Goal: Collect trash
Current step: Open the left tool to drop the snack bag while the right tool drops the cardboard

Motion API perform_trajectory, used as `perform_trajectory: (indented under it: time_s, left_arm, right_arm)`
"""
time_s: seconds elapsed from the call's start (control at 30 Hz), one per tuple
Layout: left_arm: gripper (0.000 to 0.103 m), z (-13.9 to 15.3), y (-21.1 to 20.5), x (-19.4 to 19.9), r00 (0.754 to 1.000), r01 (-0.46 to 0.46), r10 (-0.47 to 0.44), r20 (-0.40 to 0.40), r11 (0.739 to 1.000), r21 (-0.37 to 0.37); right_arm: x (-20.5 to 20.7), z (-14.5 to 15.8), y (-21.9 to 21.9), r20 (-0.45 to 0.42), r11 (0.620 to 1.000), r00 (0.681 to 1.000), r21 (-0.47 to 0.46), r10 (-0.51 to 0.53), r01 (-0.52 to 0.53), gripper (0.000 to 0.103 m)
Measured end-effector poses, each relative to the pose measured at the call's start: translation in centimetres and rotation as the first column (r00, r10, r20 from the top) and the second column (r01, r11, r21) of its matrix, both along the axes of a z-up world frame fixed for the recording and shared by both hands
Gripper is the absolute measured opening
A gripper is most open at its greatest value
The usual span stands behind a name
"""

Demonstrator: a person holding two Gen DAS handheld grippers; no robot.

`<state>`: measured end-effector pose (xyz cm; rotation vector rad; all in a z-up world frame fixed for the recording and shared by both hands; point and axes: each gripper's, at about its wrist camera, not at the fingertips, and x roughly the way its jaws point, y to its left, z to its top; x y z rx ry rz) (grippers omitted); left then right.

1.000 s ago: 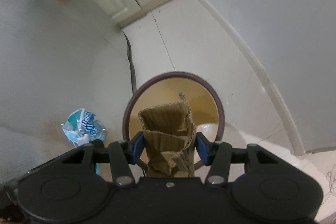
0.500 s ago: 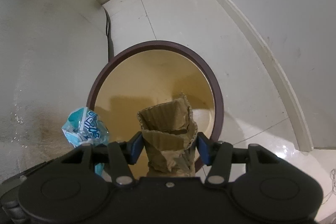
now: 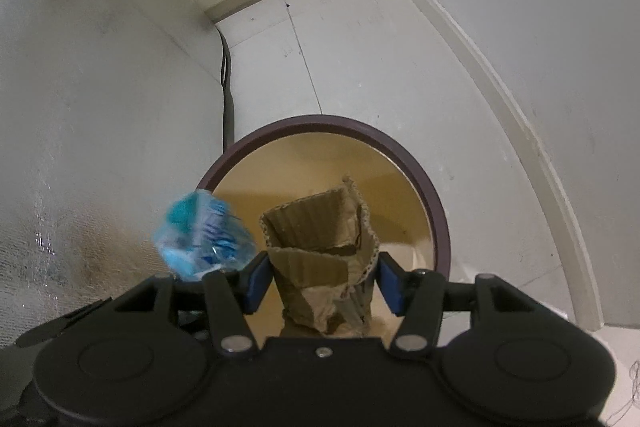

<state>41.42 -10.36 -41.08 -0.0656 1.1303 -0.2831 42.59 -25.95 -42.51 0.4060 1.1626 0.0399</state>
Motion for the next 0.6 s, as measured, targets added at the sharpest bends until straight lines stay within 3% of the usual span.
perform_trajectory:
  time_s: [0.23, 0.37, 0.6]
  left_arm:
    - [0.085, 0.4, -0.1, -0.8, 0.999, 0.020, -0.019, -0.027, 0.998, 0.054]
    - [0.089, 1.0, 0.0, -0.6, 0.999, 0.039, -0.037, -0.022, 0.995, 0.089]
    - [0.096, 1.9, 0.4, -0.6, 0.998, 0.049, -0.045, -0.033, 0.991, 0.122]
  right_arm:
    - [0.2, 0.5, 0.0, 0.008, 1.000, 1.000, 0.000, 0.017, -0.017, 0.059]
    - [0.3, 0.8, 0.0, 0.000, 1.000, 1.000, -0.006, 0.026, -0.026, 0.061]
    - [0.5, 1.0, -0.2, -0.030, 0.999, 0.999, -0.001, 0.041, -0.041, 0.075]
